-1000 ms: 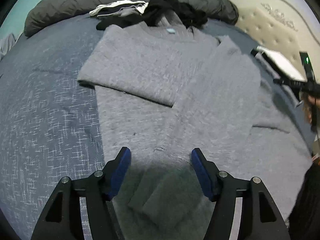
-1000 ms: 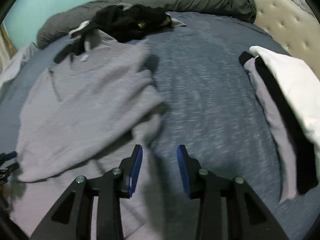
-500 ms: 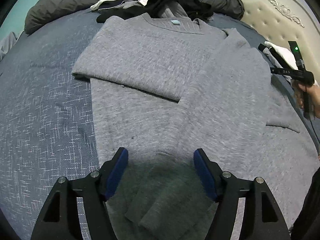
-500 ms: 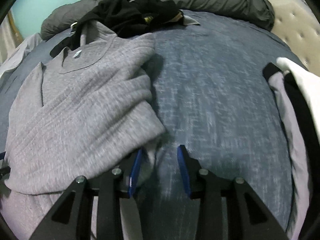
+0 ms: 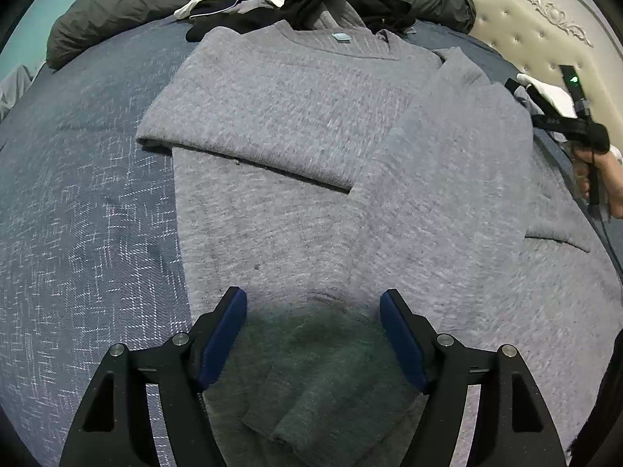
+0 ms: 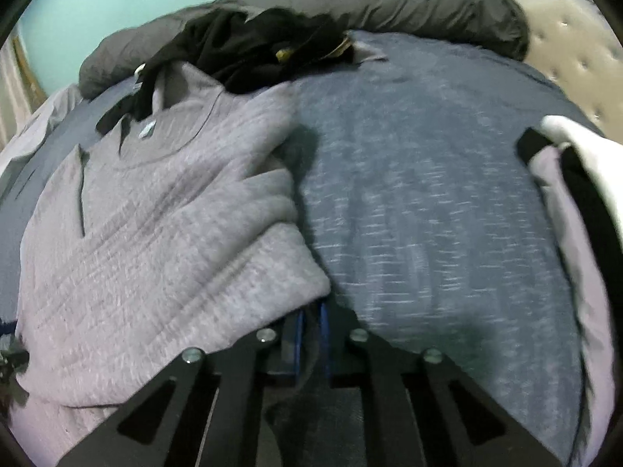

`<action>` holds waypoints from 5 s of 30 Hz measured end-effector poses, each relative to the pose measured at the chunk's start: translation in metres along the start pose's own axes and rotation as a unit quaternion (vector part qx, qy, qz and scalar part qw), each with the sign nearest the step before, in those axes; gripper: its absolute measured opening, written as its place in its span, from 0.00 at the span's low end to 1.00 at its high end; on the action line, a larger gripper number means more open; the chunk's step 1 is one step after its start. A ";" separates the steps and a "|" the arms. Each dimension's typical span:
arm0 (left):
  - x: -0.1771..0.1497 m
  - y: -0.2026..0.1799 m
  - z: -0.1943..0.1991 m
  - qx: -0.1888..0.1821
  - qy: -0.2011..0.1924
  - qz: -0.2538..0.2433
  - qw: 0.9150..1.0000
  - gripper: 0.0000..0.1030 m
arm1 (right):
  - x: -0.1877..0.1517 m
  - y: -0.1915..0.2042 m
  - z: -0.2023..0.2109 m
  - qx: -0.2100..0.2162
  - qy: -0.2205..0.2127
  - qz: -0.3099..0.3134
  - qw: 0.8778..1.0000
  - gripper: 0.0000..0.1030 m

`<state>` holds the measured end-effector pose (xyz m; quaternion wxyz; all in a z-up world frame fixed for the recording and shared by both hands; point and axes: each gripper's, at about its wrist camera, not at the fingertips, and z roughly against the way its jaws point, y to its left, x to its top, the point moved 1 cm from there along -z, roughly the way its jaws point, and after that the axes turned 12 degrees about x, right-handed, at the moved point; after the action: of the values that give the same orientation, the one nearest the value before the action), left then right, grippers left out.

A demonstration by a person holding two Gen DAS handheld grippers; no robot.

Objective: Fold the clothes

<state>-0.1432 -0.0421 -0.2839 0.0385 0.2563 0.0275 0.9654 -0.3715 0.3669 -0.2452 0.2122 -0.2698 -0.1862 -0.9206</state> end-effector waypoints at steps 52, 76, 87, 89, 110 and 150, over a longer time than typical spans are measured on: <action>0.010 0.015 -0.012 0.033 0.000 0.032 0.999 0.93 | 0.162 -0.008 -0.102 -0.111 0.117 -0.082 0.984 0.06; 0.012 0.017 -0.012 0.032 0.002 0.037 0.999 0.96 | 0.153 -0.019 -0.050 -0.005 -0.006 -0.037 0.999 0.13; 0.012 0.021 -0.013 0.029 0.005 0.040 0.999 0.96 | 0.110 0.000 -0.103 0.005 0.059 -0.011 0.998 0.13; 0.012 0.022 -0.013 0.027 0.006 0.042 0.999 0.96 | 0.113 -0.003 -0.094 -0.003 0.038 -0.026 0.999 0.13; -0.035 0.049 0.034 0.071 0.019 0.067 0.995 0.96 | -0.028 0.058 0.005 0.071 0.048 -0.027 0.996 0.13; -0.143 0.032 0.140 -0.010 0.080 0.138 0.987 0.96 | -0.222 0.050 0.183 0.116 0.109 -0.109 0.981 0.43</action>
<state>0.0481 -0.0820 -0.2302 -0.0945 0.1789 -0.0150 0.9792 -0.1008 0.4726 -0.2178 0.1591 -0.1191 -0.2958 -0.9344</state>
